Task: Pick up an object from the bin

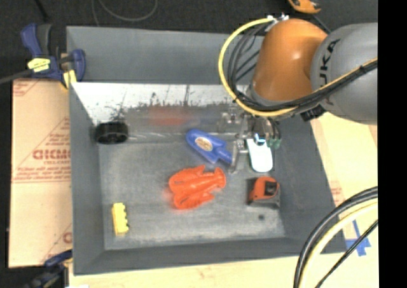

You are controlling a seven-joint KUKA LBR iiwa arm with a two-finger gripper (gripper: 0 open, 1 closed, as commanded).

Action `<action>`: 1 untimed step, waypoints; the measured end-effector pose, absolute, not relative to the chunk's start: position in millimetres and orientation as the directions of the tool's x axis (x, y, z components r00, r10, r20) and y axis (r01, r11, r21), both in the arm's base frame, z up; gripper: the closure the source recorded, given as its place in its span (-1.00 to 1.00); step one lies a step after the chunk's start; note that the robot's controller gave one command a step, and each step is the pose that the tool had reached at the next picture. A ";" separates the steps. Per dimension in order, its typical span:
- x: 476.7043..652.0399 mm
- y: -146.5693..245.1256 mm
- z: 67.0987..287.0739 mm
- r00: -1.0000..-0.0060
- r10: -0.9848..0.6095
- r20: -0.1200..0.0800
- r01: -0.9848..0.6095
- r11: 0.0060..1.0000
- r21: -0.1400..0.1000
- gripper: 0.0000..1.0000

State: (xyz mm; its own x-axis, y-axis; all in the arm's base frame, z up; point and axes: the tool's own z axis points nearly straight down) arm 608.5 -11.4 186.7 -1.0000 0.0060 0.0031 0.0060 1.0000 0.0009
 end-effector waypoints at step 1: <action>609.7 -11.5 191.6 -1.000 0.006 -0.004 0.006 1.000 0.001 -1.00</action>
Offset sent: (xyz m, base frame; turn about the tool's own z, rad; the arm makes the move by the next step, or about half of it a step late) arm -0.0055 0.0251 -0.0586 0.0579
